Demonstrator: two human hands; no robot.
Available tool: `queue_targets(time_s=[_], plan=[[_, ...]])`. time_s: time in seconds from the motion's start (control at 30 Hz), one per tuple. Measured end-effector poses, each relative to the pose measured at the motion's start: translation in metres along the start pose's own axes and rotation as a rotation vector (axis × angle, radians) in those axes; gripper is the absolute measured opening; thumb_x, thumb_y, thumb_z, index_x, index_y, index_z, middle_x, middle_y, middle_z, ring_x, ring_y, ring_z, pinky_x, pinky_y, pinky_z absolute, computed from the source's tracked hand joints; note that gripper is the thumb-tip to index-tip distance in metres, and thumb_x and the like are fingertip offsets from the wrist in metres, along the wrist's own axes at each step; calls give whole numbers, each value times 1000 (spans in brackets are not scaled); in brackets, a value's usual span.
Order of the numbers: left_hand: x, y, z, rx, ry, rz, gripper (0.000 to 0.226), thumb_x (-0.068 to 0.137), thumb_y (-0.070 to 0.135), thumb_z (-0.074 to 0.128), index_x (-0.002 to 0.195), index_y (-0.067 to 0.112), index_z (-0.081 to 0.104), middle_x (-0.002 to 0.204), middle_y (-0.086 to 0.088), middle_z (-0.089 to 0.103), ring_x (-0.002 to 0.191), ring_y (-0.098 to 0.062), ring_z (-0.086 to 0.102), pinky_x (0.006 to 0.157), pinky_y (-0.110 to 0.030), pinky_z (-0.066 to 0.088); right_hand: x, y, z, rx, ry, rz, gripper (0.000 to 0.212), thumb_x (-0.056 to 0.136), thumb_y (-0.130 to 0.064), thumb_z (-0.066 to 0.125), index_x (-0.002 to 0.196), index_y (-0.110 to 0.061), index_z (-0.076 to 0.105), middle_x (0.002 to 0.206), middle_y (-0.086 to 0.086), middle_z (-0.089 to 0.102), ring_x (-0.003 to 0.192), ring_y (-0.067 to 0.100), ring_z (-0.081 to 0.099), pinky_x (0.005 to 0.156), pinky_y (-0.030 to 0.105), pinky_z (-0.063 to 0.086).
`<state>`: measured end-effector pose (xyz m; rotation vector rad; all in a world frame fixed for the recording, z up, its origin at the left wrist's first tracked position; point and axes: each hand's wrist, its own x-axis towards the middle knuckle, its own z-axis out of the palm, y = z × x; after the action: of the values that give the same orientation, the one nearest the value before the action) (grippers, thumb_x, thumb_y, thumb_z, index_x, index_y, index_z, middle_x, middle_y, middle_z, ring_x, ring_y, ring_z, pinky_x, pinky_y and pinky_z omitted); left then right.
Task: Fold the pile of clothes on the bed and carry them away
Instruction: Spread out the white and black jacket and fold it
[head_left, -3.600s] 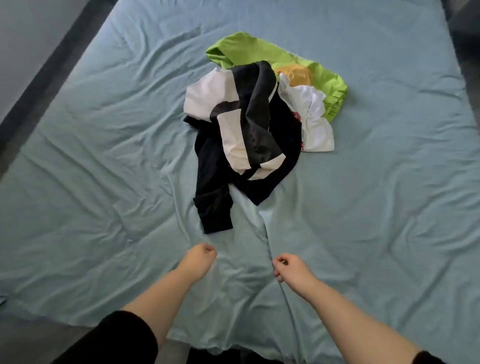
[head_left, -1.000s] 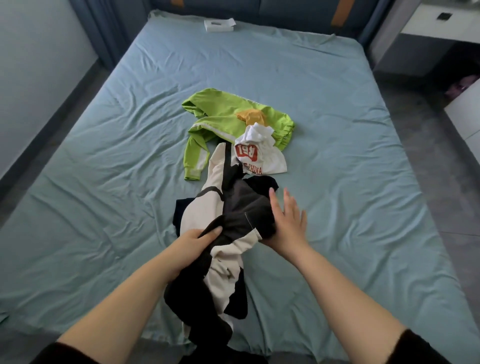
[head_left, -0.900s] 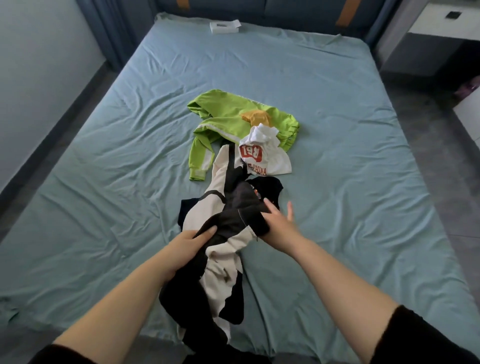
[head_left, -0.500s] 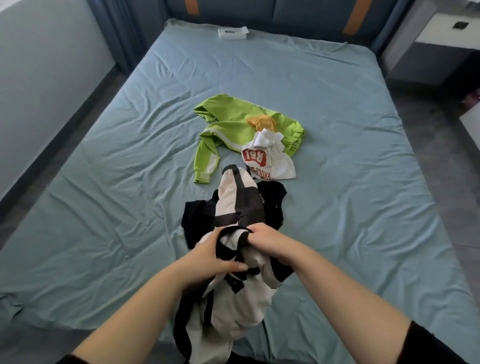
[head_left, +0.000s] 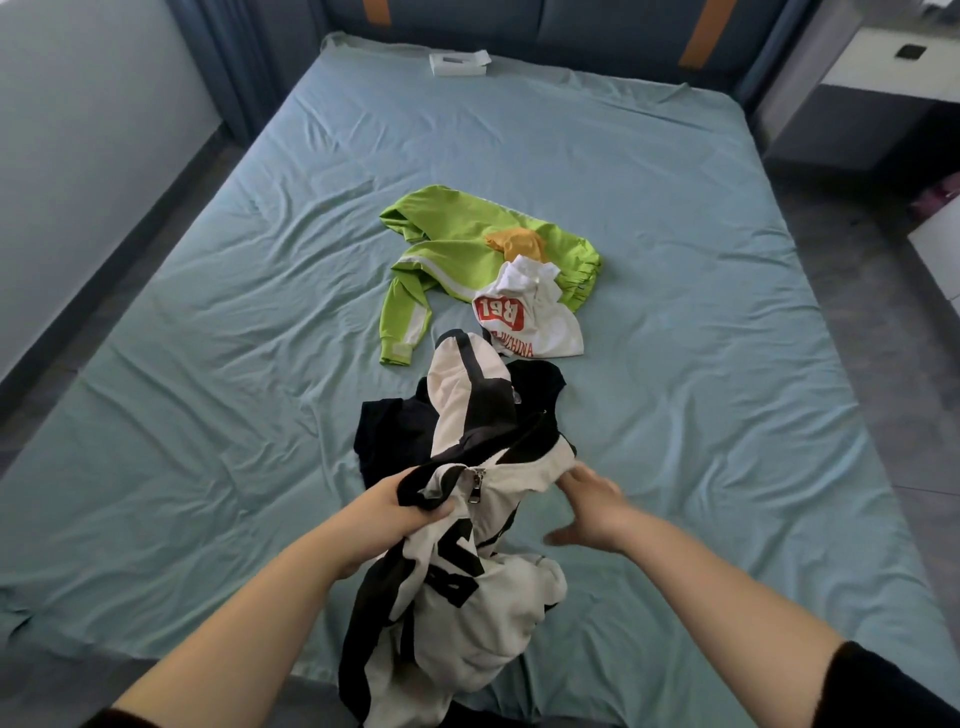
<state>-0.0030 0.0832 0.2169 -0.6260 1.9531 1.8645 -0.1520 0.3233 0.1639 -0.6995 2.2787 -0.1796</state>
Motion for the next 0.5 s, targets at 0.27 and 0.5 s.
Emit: queue_targets(time_s=[0.27, 0.5], plan=[[-15, -16, -29, 37, 28, -63, 20, 84, 37, 72, 100, 48, 66, 106, 16, 72, 99, 4, 65, 80, -15, 48, 46, -62, -24, 578, -64, -76, 24, 89, -33, 55, 113, -38, 59, 145, 1, 46, 142, 24, 30, 117, 50, 21], [-37, -29, -83, 98, 263, -98, 48, 68, 22, 88, 109, 32, 65, 100, 12, 74, 94, -4, 69, 80, -22, 51, 25, -33, -70, 528, 19, -117, 36, 71, -44, 80, 89, -21, 59, 86, -7, 62, 75, 7, 57, 62, 19, 42]])
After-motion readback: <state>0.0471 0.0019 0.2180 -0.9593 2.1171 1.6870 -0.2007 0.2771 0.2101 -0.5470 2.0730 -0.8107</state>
